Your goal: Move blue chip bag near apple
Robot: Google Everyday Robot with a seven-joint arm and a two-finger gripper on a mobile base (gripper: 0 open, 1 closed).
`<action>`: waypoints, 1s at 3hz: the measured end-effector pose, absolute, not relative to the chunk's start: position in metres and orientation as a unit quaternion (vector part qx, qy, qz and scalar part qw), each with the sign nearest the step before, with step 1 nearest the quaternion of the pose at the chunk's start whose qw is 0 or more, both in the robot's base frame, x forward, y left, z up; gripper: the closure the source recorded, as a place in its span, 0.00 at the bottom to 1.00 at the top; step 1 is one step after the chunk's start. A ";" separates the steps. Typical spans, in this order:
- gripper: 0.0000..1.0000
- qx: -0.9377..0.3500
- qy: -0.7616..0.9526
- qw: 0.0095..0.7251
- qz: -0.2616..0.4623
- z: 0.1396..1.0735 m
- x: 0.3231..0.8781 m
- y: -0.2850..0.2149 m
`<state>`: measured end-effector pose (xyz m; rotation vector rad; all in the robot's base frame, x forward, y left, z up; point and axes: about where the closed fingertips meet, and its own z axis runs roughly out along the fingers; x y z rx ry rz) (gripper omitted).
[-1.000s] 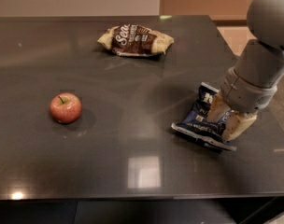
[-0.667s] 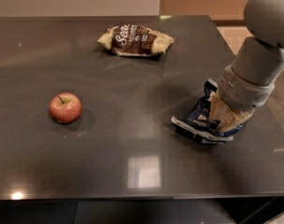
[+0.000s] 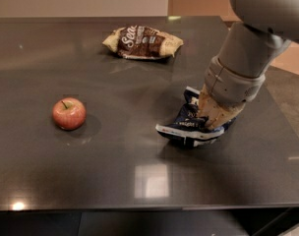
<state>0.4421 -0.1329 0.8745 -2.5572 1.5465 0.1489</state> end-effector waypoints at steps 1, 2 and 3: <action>1.00 -0.875 0.474 0.087 0.043 0.886 0.444 -0.099; 1.00 -0.899 0.425 0.097 0.039 0.892 0.445 -0.062; 1.00 -0.917 0.384 0.100 0.035 0.892 0.449 -0.030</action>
Offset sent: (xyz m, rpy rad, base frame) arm 0.0003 0.1148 0.0236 0.0387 -0.0754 0.3425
